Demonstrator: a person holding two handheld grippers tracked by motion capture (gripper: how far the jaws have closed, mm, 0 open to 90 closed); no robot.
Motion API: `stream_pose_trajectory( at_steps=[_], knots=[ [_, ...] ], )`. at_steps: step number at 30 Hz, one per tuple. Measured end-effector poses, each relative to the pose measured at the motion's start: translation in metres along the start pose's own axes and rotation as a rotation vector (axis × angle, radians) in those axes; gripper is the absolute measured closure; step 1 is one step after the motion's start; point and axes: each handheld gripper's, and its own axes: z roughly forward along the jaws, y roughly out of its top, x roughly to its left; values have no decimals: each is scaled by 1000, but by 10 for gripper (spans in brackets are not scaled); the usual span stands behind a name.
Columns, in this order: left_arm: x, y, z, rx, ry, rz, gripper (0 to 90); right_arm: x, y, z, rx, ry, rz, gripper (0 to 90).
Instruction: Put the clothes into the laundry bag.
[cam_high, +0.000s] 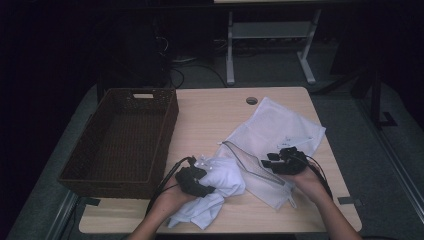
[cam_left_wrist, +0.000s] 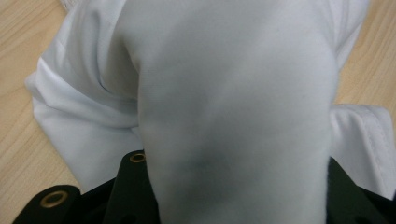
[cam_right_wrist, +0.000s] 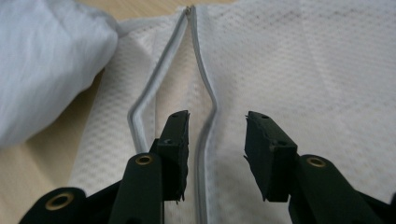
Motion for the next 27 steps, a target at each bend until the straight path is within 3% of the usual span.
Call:
stream_pose_trajectory(
  at_steps=[4, 9, 12, 18, 24, 27],
  knots=[
    [0, 0, 0, 0, 1, 0, 569, 2, 7, 16, 3, -22, -11, 624],
    [-1, 0, 0, -1, 5, 0, 569, 2, 5, 29, 47, -31, -19, 647],
    [0, 0, 0, -1, 2, 1, 569, 0, 4, 29, 54, -47, -31, 656],
    [0, 0, 0, -2, 3, 0, 569, -12, 1, 18, 25, -91, 4, 665],
    [0, 0, 0, 0, 1, 1, 569, -12, -1, 19, 18, -48, 17, 664],
    [0, 0, 0, 0, -1, 1, 569, -7, 0, 23, 27, -35, -3, 664]
  ],
)
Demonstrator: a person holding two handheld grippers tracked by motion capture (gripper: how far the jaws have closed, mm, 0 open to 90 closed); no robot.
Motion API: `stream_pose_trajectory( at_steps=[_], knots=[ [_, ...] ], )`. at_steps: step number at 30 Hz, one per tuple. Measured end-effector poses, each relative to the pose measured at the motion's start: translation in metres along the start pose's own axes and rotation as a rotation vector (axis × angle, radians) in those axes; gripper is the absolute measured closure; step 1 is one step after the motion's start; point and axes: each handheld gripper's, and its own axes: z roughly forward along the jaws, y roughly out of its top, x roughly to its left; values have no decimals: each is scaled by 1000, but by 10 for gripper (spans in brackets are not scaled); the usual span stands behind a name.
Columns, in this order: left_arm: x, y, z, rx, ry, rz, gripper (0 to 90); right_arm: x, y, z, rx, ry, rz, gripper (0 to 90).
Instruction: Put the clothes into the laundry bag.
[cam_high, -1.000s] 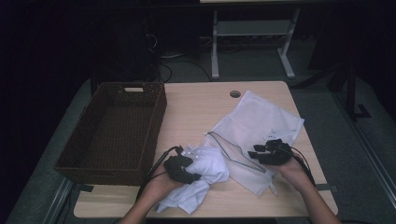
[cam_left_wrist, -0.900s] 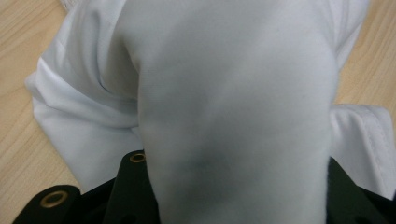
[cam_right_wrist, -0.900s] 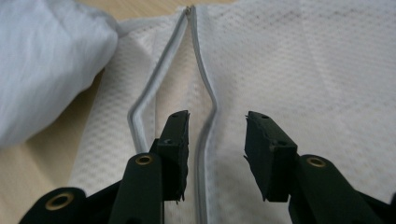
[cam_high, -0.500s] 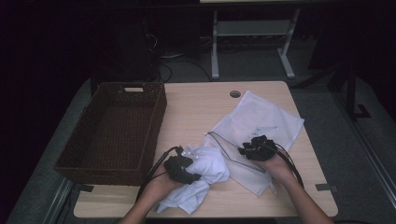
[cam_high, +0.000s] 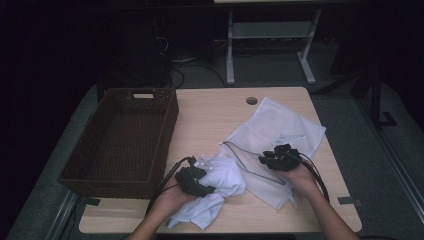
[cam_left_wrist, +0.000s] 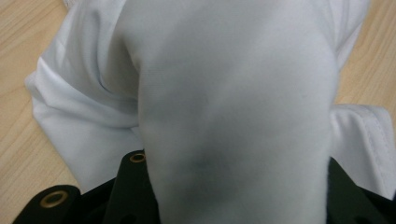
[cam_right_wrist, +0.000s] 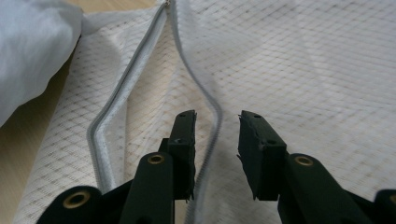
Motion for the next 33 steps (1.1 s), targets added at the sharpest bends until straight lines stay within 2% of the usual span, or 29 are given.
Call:
stream_pose_trajectory(
  at_steps=[5, 9, 19, 28, 33],
  knots=[
    [-1, 0, 0, -2, 5, -1, 569, 3, -3, 8, 28, -6, -18, 686],
    [0, 0, 0, 0, 1, -1, 569, 3, -5, 11, 27, -13, -24, 733],
    [0, 0, 0, 0, 2, -1, 569, 2, -11, 12, -24, -32, -40, 845],
    [-1, 0, 0, 0, 3, -1, 569, 1, -11, 11, -34, -19, -27, 877],
    [0, 0, 1, -1, 2, -1, 568, 1, -8, 3, -71, -13, -23, 878]
  ],
)
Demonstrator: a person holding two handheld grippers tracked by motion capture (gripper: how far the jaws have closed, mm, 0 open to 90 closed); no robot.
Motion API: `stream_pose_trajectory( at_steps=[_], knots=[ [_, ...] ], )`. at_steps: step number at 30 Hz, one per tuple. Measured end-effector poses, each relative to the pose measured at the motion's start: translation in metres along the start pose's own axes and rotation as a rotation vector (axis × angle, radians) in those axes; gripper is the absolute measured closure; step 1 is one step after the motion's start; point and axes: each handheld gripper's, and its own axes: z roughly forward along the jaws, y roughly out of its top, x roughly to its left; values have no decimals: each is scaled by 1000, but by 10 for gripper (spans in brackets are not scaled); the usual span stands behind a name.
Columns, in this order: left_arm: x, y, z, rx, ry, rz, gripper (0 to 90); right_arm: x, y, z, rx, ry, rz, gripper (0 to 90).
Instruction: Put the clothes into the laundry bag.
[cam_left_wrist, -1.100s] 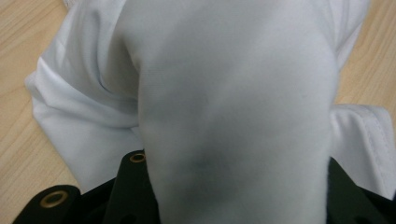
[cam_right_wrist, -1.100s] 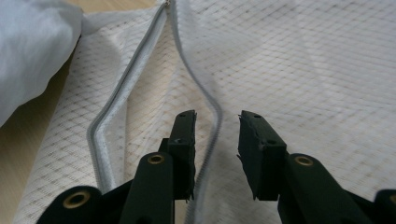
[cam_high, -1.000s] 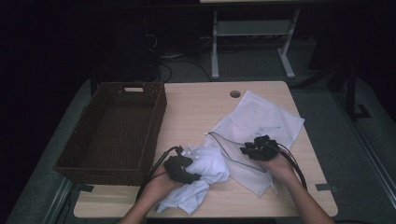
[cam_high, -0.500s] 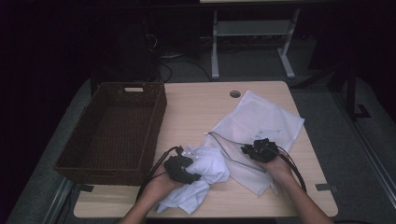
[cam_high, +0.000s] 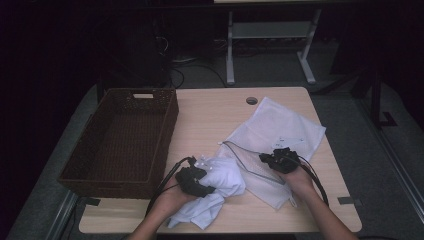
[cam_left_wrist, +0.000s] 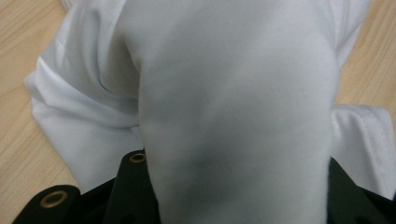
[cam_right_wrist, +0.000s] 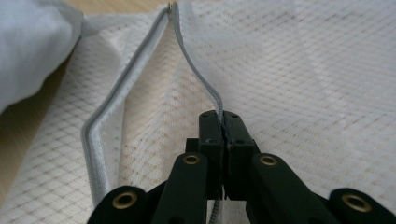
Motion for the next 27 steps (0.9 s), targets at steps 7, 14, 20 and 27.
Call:
stream_pose_trajectory(
  at_steps=[7, 14, 20, 27],
  knots=[
    [-1, 0, 0, -3, 3, 1, 568, -1, 7, -14, -45, 5, 23, 878],
    [0, 0, 0, -1, -1, 2, 567, -2, 17, -26, -72, 17, 22, 877],
    [1, 0, 0, 1, -6, 1, 569, 0, 26, -39, -110, 22, 17, 877],
    [1, 0, 0, 2, -4, -2, 569, -3, 34, -49, -147, 34, 29, 876]
  ],
)
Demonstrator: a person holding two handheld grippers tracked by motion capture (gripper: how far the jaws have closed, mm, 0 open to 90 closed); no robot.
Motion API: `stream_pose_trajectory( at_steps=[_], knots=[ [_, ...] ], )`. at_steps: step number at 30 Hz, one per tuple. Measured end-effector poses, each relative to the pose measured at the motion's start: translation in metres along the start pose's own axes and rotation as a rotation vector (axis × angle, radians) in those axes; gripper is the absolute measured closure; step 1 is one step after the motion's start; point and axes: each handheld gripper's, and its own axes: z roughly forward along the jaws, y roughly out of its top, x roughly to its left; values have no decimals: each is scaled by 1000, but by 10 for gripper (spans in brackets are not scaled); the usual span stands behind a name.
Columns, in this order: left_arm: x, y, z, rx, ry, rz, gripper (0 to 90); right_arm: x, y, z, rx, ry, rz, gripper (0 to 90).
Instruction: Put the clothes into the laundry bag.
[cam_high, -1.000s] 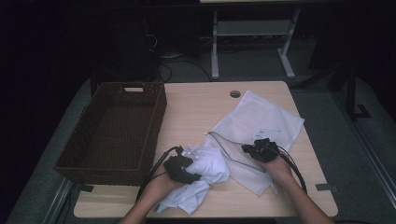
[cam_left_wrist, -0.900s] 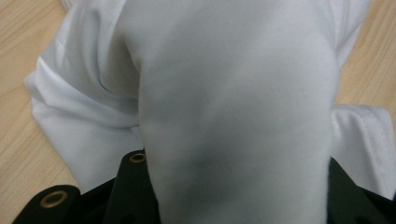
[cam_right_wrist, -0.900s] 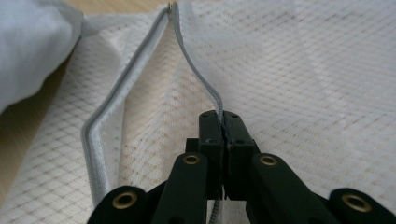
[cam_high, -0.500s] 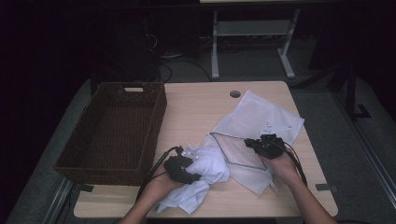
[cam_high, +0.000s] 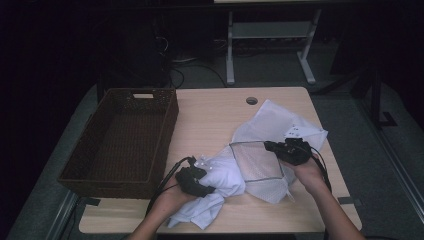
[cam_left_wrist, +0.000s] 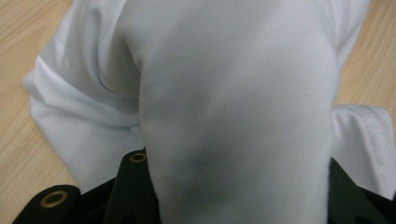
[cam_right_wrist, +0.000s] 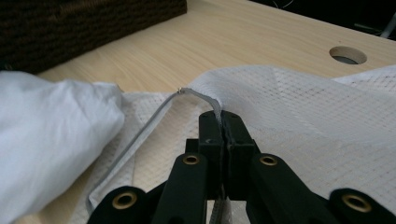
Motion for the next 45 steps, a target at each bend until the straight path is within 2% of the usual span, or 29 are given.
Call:
stream_pose_trajectory(
  at_steps=[10, 17, 25, 31, 38, 41, 45],
  knots=[
    [0, 0, 0, -3, 1, -1, 569, 1, 14, -8, -39, 20, 12, 876],
    [0, 0, 0, -4, 0, -3, 569, 4, 28, -17, -81, 22, -2, 876],
    [0, 0, 0, -6, 2, -6, 569, 4, 44, -26, -98, 18, -11, 875],
    [-1, 0, 0, -7, 5, -6, 569, 5, 45, -29, -102, 18, -22, 875],
    [0, -1, -3, -17, -17, -13, 571, 3, 40, -26, -91, 27, -28, 875],
    [-1, 0, -7, -13, -21, 9, 580, 1, 38, -26, -87, 29, -27, 875],
    [-6, 5, -18, -36, -33, 42, 584, 0, 36, -25, -85, 33, -21, 875]
  ],
)
